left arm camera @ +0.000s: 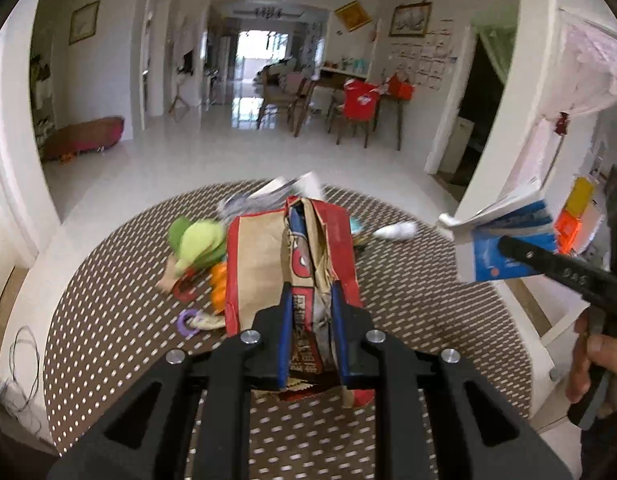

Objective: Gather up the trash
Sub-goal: 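Grasp the brown-and-red paper bag with the left gripper while the right lifts the tissue box, then drop the tissue box and paper bag into the blue bucket with both grippers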

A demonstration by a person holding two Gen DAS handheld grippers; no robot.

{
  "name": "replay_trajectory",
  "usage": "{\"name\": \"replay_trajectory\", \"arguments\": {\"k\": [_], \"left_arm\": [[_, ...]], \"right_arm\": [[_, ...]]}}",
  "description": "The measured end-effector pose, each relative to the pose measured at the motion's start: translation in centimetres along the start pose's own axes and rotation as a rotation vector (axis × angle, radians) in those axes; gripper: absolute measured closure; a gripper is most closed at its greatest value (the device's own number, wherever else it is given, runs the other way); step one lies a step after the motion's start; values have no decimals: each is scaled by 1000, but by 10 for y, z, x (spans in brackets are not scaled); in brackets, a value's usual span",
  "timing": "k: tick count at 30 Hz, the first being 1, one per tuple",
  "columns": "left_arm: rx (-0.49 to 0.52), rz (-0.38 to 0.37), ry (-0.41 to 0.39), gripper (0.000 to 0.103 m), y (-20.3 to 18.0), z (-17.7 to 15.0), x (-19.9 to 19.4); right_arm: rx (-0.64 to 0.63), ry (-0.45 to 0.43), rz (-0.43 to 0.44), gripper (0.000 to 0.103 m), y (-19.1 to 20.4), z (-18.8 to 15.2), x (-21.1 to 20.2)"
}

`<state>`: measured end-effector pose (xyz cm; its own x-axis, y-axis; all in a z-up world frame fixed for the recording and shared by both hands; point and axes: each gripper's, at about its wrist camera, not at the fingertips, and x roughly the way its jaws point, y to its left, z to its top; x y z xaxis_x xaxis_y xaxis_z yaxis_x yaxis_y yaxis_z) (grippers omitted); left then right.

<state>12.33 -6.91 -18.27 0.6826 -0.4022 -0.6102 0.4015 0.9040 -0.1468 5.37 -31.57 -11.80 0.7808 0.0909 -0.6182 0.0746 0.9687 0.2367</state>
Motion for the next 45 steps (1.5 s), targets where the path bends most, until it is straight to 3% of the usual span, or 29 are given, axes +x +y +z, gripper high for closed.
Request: {"name": "replay_trajectory", "arguments": {"k": [8, 15, 24, 32, 33, 34, 35, 36, 45], "left_arm": [[100, -160, -36, 86, -82, 30, 5], [207, -338, 9, 86, -184, 39, 33], [303, -486, 155, 86, -299, 11, 90], [370, -497, 297, 86, -363, -28, 146], [374, -492, 310, 86, -368, -31, 153], [378, -487, 327, 86, -373, -36, 161], [386, -483, 346, 86, -378, -41, 169], [391, -481, 361, 86, -383, -43, 176], [460, -449, 491, 83, -418, -83, 230]], "right_arm": [[129, -70, -54, 93, -79, 1, -56], [268, -98, -187, 93, -170, -23, -105], [483, 12, -318, 93, -277, -90, -117], [618, 154, -308, 89, -339, -144, -66], [639, 162, -302, 78, -345, -149, -59], [663, 175, -292, 38, -352, -155, -53], [696, 181, -293, 21, -357, -159, -46], [719, 175, -293, 15, -360, -162, -46], [779, 52, -379, 11, -371, -175, -106]]}}
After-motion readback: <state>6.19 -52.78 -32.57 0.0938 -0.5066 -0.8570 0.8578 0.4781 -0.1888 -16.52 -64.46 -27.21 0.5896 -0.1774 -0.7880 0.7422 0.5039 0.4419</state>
